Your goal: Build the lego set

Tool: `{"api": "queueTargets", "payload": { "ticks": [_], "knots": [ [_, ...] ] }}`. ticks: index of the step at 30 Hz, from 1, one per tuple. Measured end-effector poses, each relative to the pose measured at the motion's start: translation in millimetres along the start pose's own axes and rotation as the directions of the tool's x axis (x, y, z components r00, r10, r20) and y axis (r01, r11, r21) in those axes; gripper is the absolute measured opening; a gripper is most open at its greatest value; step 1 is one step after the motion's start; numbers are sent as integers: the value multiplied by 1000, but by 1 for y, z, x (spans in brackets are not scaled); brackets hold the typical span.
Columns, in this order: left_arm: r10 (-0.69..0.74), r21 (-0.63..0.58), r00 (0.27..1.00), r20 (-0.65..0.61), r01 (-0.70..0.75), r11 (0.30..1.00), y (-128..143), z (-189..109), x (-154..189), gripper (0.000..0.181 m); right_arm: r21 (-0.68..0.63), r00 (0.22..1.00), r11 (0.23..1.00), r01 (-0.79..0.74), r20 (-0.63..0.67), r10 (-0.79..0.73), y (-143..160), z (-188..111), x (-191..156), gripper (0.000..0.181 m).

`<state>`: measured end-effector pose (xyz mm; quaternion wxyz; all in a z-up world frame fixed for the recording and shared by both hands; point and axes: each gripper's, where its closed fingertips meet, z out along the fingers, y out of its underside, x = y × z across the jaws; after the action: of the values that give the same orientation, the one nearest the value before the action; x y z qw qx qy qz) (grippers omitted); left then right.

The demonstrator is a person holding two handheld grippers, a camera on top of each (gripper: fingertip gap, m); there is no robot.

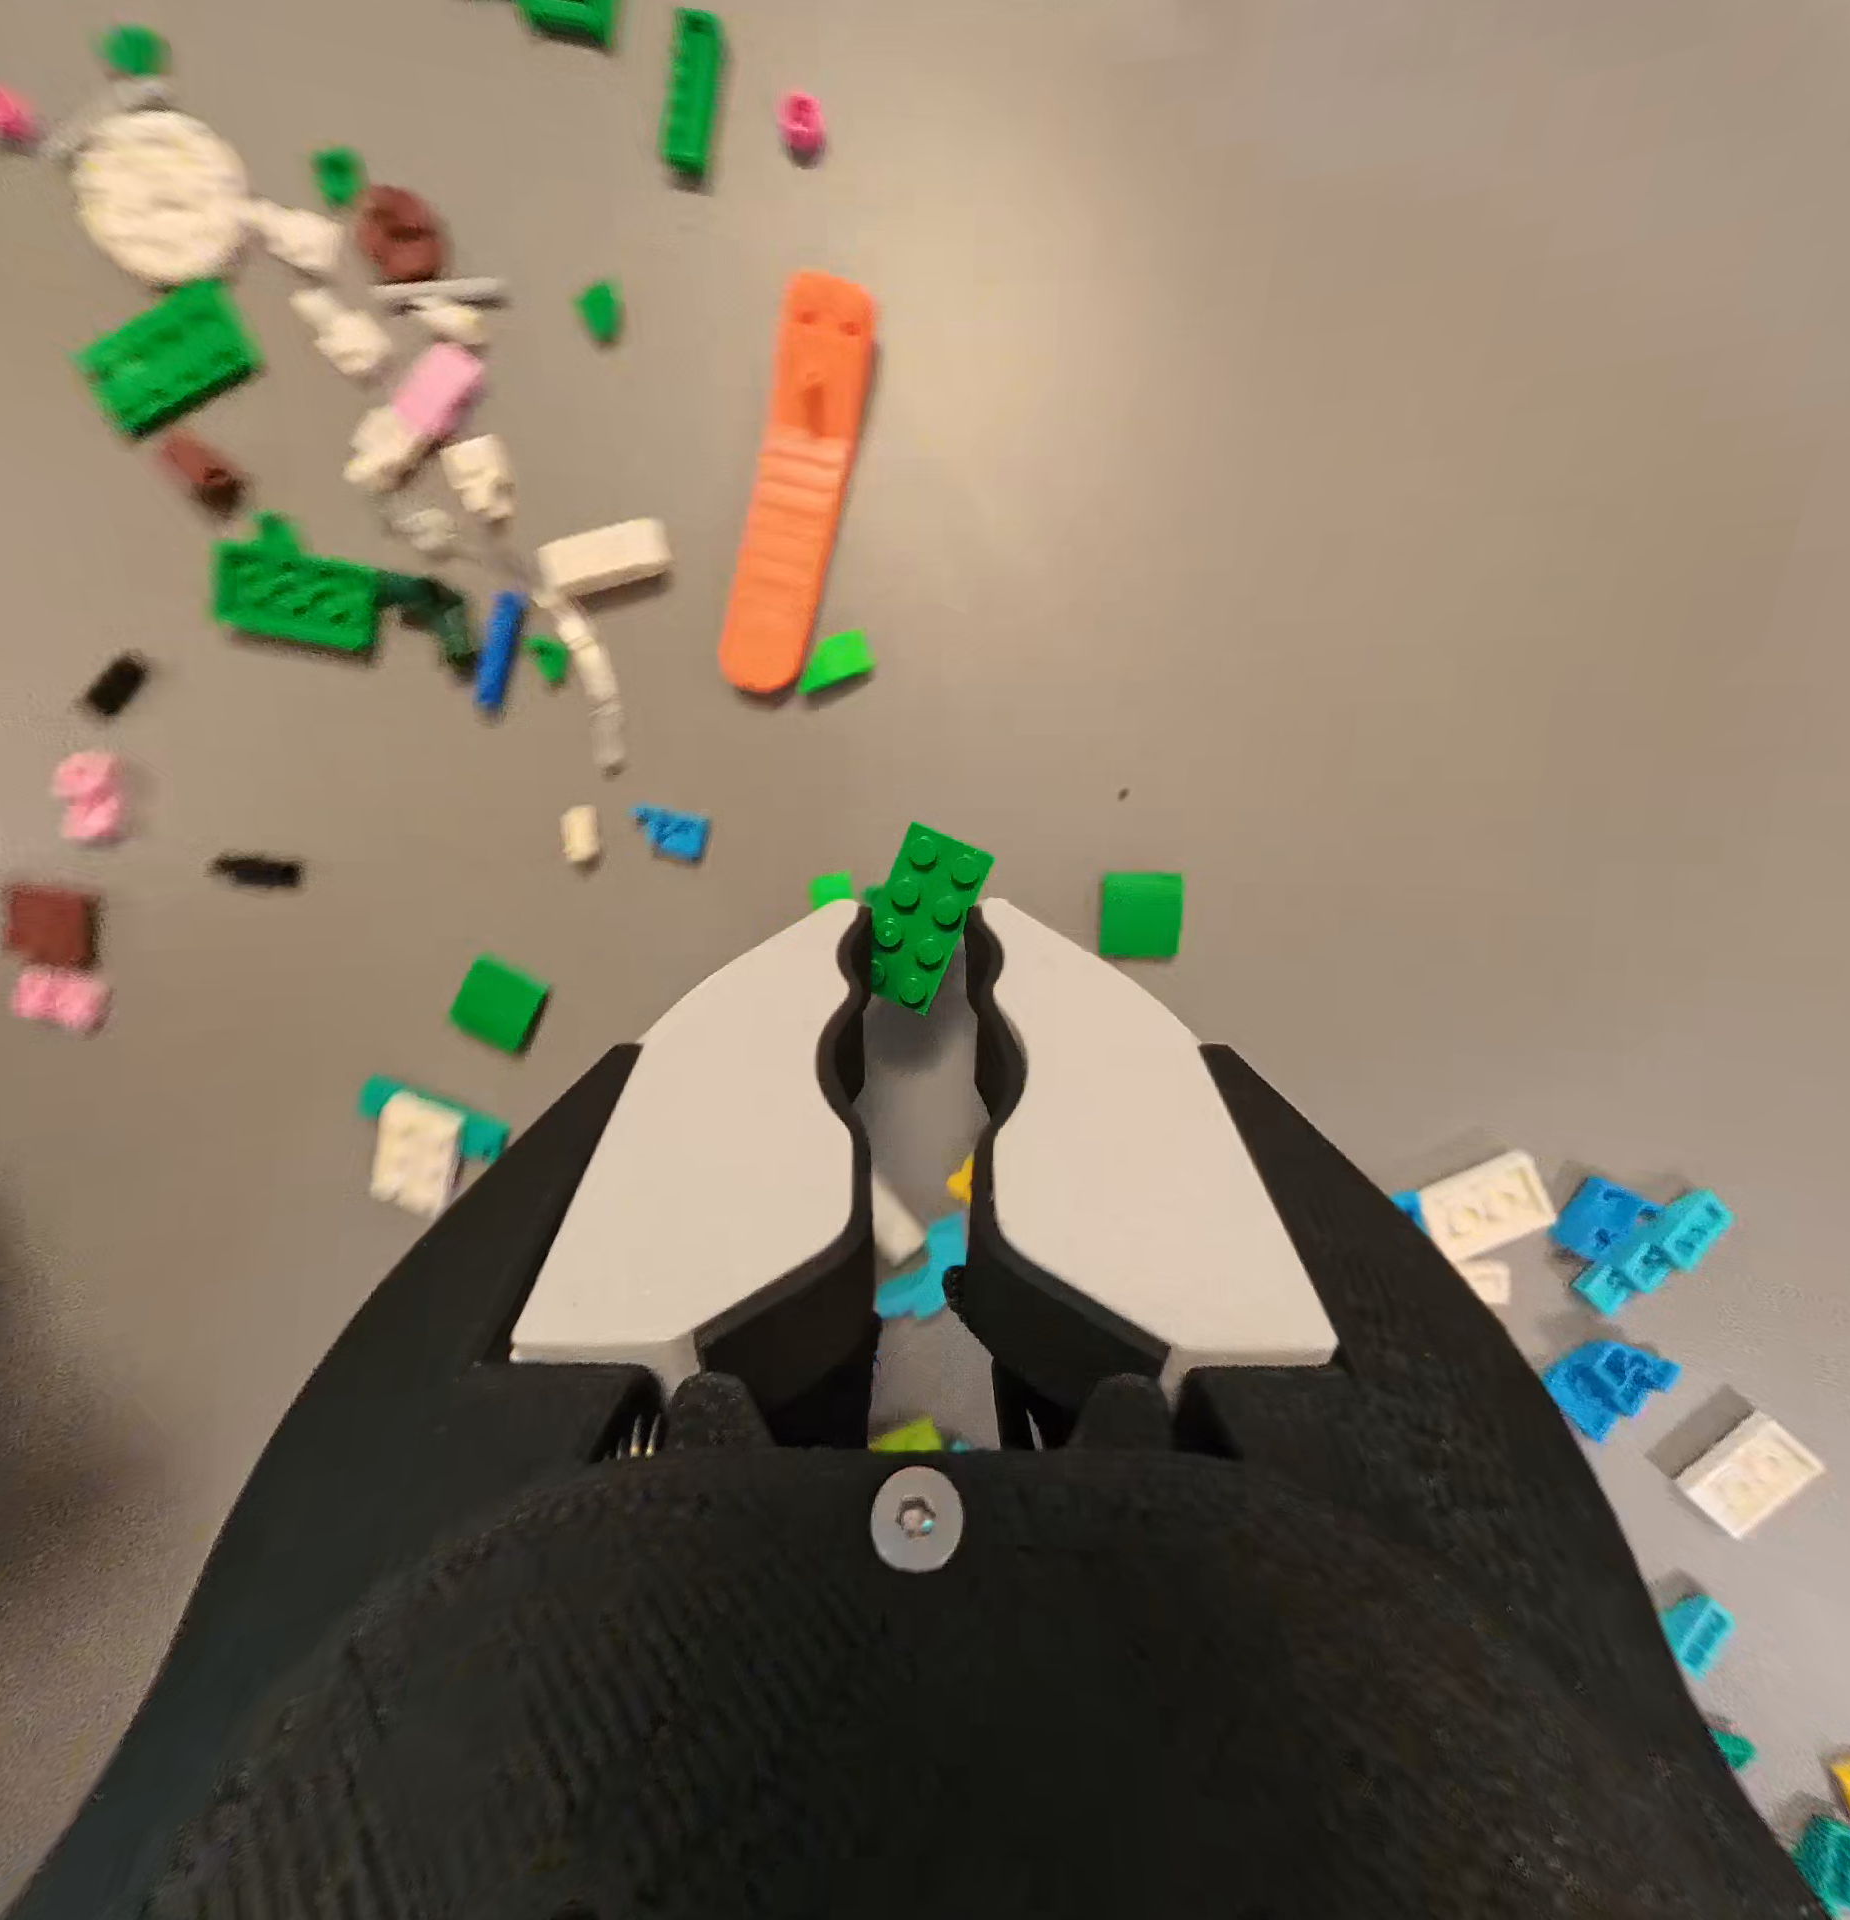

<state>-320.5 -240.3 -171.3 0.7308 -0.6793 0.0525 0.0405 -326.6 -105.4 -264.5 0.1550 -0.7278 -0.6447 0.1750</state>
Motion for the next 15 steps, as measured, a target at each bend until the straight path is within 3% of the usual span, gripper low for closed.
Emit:
{"api": "queueTargets", "payload": {
  "ticks": [3,7,11,15],
  "knots": [
    [-43,-209,986,-161,8,978,23,10,13,13,79,992,993,91,80,-97,28,-27,-26,16],
    [20,-461,960,-281,-153,874,63,10,29,18,106,970,978,179,149,-193,86,-48,-60,16],
    [21,-594,943,-331,-226,772,84,6,34,21,120,954,970,212,190,-232,125,-57,-86,16],
    [1,-676,933,-359,-260,690,103,3,33,26,130,954,964,233,162,-253,140,-55,-93,16]
  ]
}}
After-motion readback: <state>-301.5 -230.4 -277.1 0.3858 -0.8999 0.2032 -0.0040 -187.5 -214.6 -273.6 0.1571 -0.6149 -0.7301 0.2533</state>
